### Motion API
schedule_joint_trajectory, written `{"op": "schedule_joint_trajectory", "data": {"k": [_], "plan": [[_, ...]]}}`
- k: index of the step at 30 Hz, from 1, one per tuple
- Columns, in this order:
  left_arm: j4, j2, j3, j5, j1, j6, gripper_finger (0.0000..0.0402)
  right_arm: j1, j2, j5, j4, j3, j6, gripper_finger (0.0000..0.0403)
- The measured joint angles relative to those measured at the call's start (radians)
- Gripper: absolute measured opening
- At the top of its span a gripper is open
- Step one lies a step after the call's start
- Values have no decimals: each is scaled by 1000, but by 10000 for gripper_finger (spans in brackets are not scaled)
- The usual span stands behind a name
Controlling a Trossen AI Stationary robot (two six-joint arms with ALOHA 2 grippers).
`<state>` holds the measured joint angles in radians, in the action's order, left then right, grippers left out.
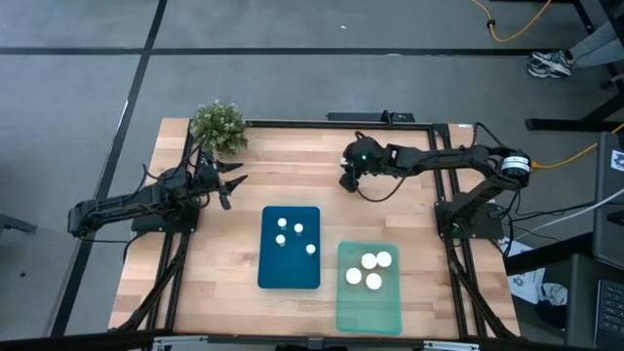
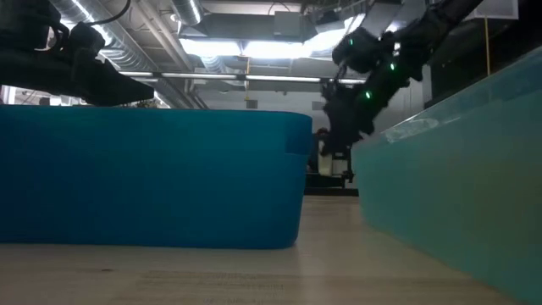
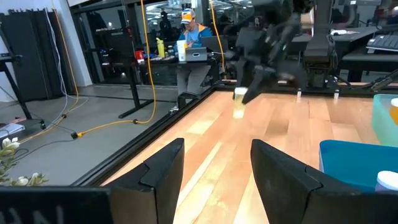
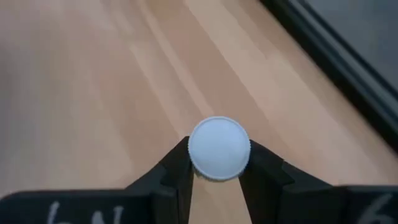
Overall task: Pick and place medicine bottles into bin by pill shape (circle, oval)
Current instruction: Put the yellow pill bottle into the blue bin
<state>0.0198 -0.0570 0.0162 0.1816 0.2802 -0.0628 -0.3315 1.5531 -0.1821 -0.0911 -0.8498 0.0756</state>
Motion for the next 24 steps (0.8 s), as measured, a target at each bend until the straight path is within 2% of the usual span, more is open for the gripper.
{"op": "schedule_joint_trajectory", "data": {"k": [15,24], "plan": [[0,0,0,0,0,0,177,345,-19,4,16,-232,-159,108],[0,0,0,0,0,0,177,421,82,46,13,-264,-128,108]]}}
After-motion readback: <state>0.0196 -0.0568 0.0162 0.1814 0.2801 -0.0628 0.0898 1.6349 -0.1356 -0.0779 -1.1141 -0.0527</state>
